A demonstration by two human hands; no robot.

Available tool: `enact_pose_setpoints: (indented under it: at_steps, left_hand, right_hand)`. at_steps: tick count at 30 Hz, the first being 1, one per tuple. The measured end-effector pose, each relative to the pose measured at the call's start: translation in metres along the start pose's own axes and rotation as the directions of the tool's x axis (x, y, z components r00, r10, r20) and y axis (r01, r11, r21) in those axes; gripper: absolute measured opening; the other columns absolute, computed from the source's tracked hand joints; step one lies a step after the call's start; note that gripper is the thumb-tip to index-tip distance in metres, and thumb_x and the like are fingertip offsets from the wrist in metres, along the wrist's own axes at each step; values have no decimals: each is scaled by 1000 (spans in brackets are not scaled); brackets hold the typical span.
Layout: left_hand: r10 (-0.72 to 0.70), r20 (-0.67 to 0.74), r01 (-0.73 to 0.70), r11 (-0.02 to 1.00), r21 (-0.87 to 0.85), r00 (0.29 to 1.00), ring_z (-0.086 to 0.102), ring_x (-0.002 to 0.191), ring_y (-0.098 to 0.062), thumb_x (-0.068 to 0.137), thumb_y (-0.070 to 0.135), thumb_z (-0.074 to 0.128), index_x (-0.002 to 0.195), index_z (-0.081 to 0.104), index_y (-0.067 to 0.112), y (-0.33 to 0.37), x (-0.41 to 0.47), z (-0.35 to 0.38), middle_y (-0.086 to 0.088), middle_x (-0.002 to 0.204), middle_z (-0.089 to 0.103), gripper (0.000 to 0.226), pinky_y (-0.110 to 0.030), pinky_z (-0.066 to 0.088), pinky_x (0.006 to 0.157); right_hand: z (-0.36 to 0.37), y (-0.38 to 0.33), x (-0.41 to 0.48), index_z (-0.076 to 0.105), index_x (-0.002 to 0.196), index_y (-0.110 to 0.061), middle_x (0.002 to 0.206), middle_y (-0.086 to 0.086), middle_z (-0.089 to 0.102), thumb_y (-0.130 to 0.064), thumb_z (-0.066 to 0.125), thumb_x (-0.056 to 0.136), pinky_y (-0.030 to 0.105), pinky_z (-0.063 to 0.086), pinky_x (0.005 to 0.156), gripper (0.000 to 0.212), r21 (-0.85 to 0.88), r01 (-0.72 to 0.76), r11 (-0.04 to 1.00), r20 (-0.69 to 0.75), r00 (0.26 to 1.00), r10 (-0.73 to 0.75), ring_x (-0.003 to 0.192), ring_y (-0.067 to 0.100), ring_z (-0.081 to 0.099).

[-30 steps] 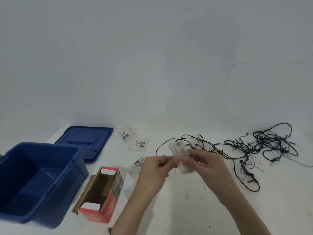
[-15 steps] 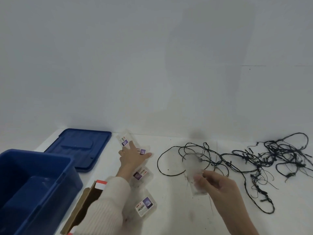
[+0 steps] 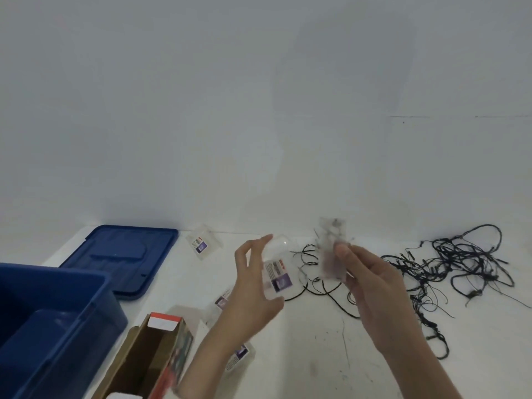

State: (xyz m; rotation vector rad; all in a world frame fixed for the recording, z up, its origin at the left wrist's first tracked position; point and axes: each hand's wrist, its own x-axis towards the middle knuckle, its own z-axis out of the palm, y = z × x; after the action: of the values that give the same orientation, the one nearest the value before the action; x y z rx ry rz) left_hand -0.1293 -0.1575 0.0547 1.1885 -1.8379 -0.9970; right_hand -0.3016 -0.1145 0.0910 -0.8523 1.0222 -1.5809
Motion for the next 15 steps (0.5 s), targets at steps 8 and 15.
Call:
enact_pose_setpoints:
  at_steps: [8,15]
  left_hand:
    - [122,10,-120,986,-115,992,49,99,20,71,-17,62,123,26,51,34,-21,5,22,136,12,92,-15,53,77]
    - [154,10,-145,952,-270,988,51,118,-3,66,-17,60,128,24,61,45,-31,6,29,141,12,107,-32,55,88]
  right_hand:
    - [5,-8,-8,76,93,-15,93,5,75,-29,65,78,34,50,91,22,-228,-2,974,-25,1000,-4,96,24,69]
    - [12,-17,-30,75,91,-16,78,4,75,-18,64,83,5,43,57,13,-332,81,940,1,996,-86,61,2,63]
